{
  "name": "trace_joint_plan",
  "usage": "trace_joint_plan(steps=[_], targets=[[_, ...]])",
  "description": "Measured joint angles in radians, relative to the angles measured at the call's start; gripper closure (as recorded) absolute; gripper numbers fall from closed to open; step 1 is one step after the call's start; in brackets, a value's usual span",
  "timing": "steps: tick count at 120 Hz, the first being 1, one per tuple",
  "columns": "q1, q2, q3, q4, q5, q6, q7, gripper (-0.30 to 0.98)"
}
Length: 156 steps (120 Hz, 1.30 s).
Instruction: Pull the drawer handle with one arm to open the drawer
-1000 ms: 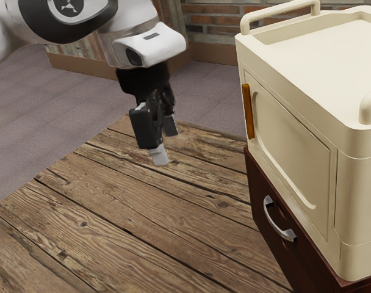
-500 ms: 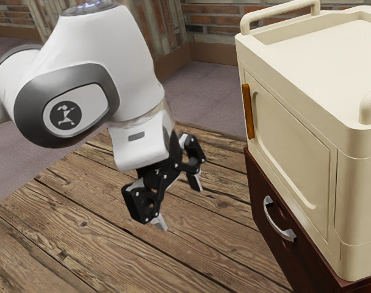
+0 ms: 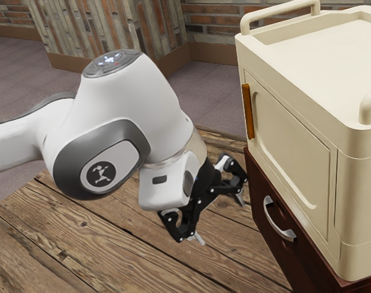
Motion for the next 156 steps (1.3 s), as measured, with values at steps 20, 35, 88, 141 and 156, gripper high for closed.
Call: trace_joint_plan(steps=[20, 35, 88, 141, 156], targets=[[-0.004, 0.006, 0.0, -0.02, -0.038, 0.073, 0.061, 0.0], [0.001, 0.004, 0.004, -0.039, -0.076, 0.104, 0.119, 0.0], [0.007, 0.023, 0.014, -0.059, -0.245, 0.123, 0.378, 0.0], [-0.012, 0.049, 0.014, -0.068, -0.286, 0.167, 0.542, 0.0], [-0.013, 0.056, 0.015, -0.068, -0.297, 0.18, 0.57, 0.0]])
